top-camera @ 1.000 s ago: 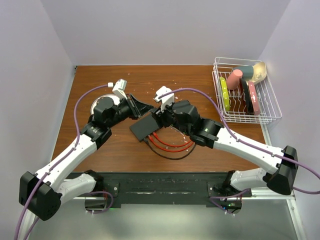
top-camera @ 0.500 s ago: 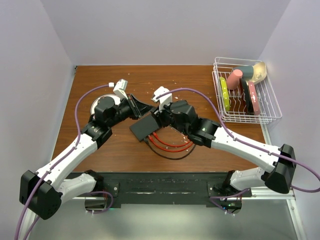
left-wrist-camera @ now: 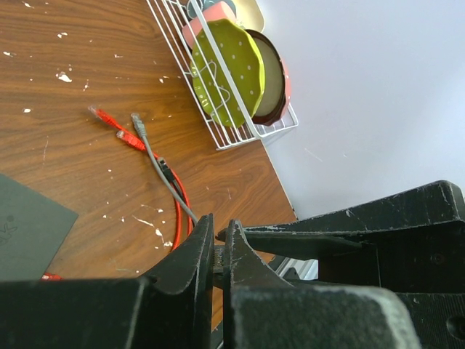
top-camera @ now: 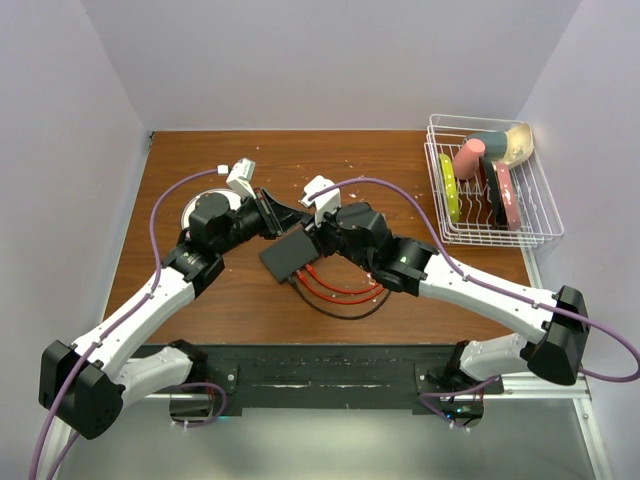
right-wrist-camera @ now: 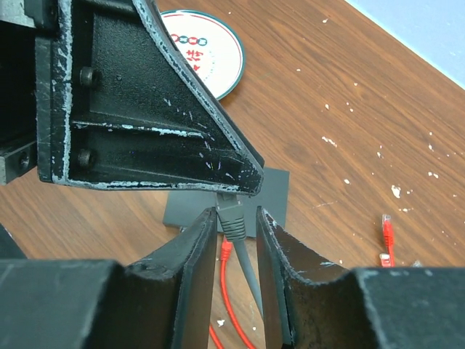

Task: Insert the plug into the switch port

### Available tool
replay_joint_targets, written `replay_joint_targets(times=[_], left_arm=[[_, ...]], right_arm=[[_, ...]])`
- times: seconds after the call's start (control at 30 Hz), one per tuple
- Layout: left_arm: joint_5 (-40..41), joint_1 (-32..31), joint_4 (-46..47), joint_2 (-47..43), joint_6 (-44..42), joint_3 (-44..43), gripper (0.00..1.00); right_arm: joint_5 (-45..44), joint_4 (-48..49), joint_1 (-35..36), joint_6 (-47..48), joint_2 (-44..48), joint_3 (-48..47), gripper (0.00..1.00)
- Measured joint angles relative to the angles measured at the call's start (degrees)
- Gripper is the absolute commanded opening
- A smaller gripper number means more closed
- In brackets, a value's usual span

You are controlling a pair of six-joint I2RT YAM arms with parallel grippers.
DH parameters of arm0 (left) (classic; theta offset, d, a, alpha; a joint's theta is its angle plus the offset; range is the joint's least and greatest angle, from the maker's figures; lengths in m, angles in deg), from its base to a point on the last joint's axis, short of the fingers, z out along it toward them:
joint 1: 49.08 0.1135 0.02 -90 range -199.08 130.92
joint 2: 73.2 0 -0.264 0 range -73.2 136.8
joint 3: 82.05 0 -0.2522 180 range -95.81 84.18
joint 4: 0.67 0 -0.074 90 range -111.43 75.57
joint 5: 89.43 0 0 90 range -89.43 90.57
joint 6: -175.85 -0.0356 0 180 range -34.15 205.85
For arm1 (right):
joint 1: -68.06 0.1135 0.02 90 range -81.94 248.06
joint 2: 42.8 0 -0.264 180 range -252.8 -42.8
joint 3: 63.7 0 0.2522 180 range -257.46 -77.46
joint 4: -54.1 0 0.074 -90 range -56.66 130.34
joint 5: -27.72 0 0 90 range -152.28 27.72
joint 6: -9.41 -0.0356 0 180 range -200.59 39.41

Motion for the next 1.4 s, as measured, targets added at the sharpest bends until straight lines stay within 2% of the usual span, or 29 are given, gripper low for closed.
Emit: replay_joint_targets(times=[0.1,0.2,0.27,0.4,0.43,0.53,0.77,0.83,0.87,0.97,1.07,1.17,1.3,1.4], left_arm=[[0.0,0.0,-0.2,0.0,0.0,-0.1,0.0],[0.0,0.0,-0.3,0.0,0.0,-0.3,0.0],[0.0,0.0,-0.4,0.0,0.0,-0.3,0.0],[0.0,0.0,-0.4,0.0,0.0,-0.3,0.0],[0.0,0.0,-0.4,0.0,0.0,-0.3,0.0],[0.1,0.0,-0.6,0.0,0.0,-0.3,0.0],[0.0,0.0,-0.8,0.1,-0.1,-0.3,0.0],[0.0,0.0,-0.8,0.2,-0.4,-0.3,0.2],[0.0,0.0,-0.8,0.3,-0.7,-0.3,0.46],[1.1,0.0,-1.5,0.5,-2.9,-0.5,0.71],[5.9,0.0,-4.3,0.3,-5.4,-0.8,0.78],[10.4,0.7,-7.4,-0.5,-8.0,-0.8,0.79],[12.3,5.7,-9.0,-0.3,-11.3,-0.8,0.79],[11.5,9.9,-6.9,1.7,-13.8,0.0,0.8]], right_arm=[[0.0,0.0,0.0,0.0,0.0,0.0,0.35],[0.0,0.2,0.0,-0.1,0.0,0.2,0.35],[0.0,0.2,0.0,-0.1,0.0,0.4,0.32],[0.2,0.6,0.0,-0.3,0.0,1.1,0.17],[0.2,0.7,0.1,-0.2,0.0,1.3,0.09],[0.6,1.0,0.1,0.0,0.1,1.7,0.0],[0.6,1.4,0.1,0.0,0.1,2.0,0.0],[0.5,1.4,0.1,0.0,0.1,2.1,0.0],[0.5,1.6,0.1,0.0,0.1,2.3,0.0],[-0.1,1.7,0.1,0.0,0.2,3.1,0.0],[-0.9,1.1,0.0,-0.3,0.4,4.5,0.0],[-1.6,0.9,-0.2,-0.8,0.5,5.9,0.0],[-0.5,0.7,-2.1,-1.6,0.5,8.7,0.0],[1.8,0.2,-5.4,-2.2,0.4,10.5,0.0]])
